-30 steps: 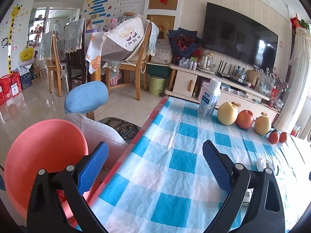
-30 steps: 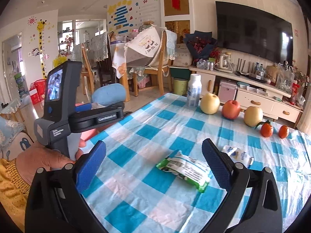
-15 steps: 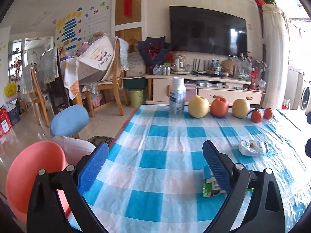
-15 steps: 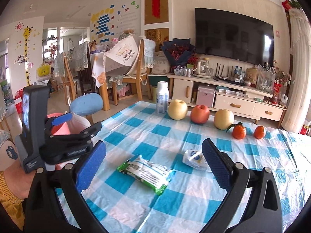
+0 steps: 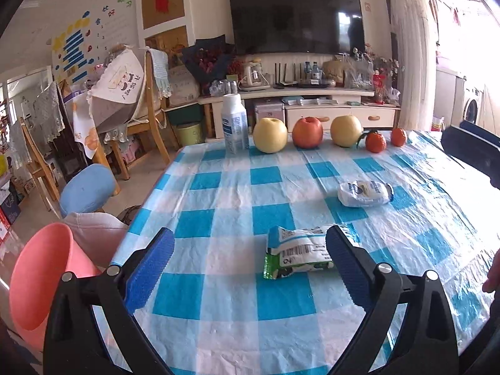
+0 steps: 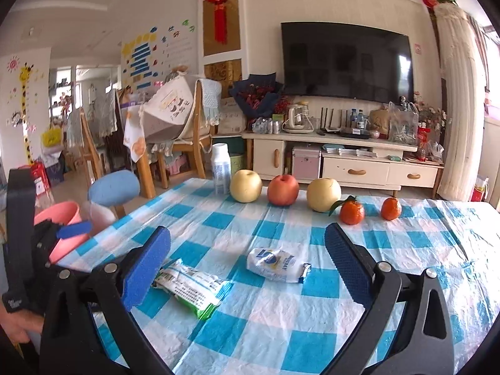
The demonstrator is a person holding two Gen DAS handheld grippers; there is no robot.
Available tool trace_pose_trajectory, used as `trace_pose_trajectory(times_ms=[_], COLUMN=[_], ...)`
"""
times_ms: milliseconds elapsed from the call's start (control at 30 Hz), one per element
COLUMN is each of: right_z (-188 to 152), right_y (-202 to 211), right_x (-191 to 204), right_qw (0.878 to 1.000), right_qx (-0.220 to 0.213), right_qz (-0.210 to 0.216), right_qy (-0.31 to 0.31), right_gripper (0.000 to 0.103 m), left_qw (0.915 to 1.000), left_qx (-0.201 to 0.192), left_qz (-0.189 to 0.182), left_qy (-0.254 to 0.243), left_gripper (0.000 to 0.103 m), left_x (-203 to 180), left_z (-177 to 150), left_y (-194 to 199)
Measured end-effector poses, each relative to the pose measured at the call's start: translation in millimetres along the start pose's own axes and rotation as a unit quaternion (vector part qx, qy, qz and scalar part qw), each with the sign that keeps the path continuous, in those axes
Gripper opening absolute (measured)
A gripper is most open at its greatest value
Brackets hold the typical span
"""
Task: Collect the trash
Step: 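Return both open tools from the bucket to the table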
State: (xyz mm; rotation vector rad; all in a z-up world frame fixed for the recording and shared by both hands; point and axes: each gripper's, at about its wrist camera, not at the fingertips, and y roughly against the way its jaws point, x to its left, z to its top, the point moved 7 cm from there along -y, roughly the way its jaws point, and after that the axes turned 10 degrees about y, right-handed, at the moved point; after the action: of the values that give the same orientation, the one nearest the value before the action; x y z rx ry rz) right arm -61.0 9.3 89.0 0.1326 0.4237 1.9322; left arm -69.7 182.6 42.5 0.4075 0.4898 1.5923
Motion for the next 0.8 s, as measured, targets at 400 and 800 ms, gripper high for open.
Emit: trace_pose_trajectory(times_ms=[400,800], right_z=[-26.8,-79.5], right_y=[-14.5,-44.8], right_x=[-51.6,-116.1], right_qw=[0.997,0.973], right_qx=[0.062,0.158], right_qz=[-0.027,-0.01], right_qy=[-0.048,-0.169], right_gripper=[0.099,0.099], left_qw=[0.9961,0.9904], left_qx=[0.026,0.099], left_qz=[-0.052,-0.096], left_qy=[-0.067,-0.01], left_gripper=[0.096,0.096], left_x=[-66.5,-87.1], left_z=[-39.4,-72.1], left_y=[22.0,34.6])
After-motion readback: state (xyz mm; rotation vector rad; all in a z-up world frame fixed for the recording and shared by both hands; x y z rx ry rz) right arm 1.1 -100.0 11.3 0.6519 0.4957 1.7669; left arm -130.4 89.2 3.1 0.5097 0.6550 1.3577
